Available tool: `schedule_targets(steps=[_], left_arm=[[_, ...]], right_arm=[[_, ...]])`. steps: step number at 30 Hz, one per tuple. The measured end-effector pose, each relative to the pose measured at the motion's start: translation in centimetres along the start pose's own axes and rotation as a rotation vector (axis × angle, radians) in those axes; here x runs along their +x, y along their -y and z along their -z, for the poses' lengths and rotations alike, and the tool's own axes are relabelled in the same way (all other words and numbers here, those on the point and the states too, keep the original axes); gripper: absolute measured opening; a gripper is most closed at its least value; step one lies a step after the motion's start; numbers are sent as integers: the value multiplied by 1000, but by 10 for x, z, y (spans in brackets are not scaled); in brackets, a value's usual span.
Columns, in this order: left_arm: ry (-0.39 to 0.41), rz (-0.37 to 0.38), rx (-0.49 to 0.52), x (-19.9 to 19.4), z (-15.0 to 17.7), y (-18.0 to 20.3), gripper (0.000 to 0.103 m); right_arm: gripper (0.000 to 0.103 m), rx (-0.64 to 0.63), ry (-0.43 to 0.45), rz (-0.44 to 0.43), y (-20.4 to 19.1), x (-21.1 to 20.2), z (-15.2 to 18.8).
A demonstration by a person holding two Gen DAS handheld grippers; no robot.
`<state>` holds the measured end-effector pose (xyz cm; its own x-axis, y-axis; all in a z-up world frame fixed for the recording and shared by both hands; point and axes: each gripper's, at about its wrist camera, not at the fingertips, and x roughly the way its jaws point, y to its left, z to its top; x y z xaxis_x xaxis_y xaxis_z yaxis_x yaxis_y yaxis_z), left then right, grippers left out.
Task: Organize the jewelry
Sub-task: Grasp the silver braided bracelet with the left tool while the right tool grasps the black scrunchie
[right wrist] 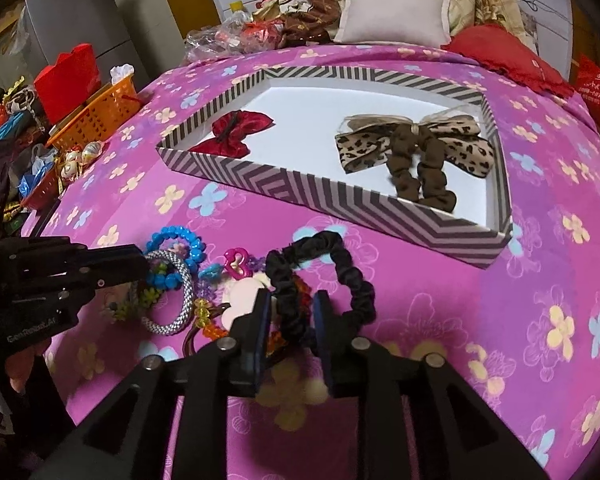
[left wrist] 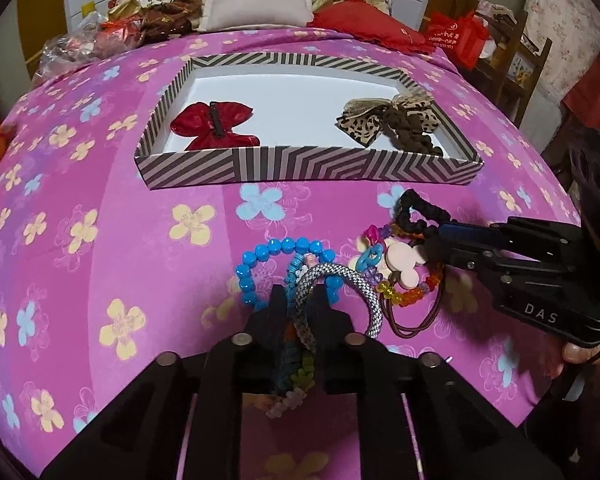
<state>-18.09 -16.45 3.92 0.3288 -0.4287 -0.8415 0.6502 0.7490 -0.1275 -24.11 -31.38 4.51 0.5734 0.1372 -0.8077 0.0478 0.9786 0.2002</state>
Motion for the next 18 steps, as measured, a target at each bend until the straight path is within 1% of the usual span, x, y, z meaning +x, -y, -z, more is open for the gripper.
schedule_targets(steps=[3, 7, 8, 9, 11, 14, 18], left_arm=[[-10, 4, 6, 3, 1, 1, 0], [2, -5, 14, 5, 2, 5, 0], [5, -6, 9, 5, 2, 4, 0], [5, -1, 5, 4, 2, 4, 0], [11, 6, 2, -1, 2, 3, 0], [44, -1, -1, -14, 0, 0, 0], [84, 10, -14, -31, -6, -2, 0]], right_arm=[[24, -1, -7, 1, 0, 3, 0], [23, 6, -1, -8, 1, 5, 2], [19, 4, 4, -7, 0, 4, 2], [11, 1, 12, -5, 0, 2, 2], [10, 0, 38, -8, 0, -6, 3], [9, 4, 73, -19, 0, -19, 1], [9, 13, 111, -35, 0, -35, -5]])
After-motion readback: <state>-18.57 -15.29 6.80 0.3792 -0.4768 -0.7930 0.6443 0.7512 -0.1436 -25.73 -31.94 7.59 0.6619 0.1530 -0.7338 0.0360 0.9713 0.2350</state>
